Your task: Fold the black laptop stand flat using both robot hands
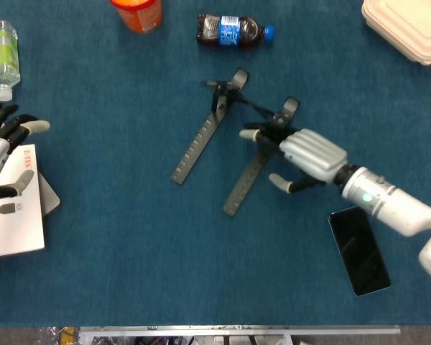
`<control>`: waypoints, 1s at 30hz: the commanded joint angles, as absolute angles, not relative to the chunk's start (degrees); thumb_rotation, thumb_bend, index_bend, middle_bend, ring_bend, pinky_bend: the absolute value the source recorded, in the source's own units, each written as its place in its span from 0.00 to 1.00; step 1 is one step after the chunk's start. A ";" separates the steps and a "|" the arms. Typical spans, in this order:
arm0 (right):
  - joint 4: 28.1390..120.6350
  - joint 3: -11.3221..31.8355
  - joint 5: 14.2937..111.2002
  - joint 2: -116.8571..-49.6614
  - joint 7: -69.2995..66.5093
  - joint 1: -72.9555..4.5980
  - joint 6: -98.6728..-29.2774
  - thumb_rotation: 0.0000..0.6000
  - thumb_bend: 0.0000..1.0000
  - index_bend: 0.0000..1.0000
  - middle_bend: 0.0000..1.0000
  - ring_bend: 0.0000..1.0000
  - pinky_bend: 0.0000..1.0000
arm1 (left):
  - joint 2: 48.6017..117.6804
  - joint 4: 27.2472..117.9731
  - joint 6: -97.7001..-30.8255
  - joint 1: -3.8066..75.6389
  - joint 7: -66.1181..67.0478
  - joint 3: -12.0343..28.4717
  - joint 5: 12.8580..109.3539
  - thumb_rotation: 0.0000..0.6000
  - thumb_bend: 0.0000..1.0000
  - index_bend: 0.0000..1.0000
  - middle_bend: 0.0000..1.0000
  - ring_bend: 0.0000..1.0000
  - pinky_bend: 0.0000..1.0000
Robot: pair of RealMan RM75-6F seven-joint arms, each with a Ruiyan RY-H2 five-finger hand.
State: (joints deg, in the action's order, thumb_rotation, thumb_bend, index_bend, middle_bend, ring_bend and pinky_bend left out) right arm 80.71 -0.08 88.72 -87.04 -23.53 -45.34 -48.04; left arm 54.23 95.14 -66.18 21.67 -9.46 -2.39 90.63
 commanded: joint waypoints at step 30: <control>84.70 -0.65 90.52 -81.99 -24.99 -41.72 -53.52 1.00 0.42 0.00 0.00 0.00 0.00 | 55.05 94.97 -64.90 22.53 -8.74 -2.23 90.45 1.00 0.36 0.19 0.17 0.06 0.03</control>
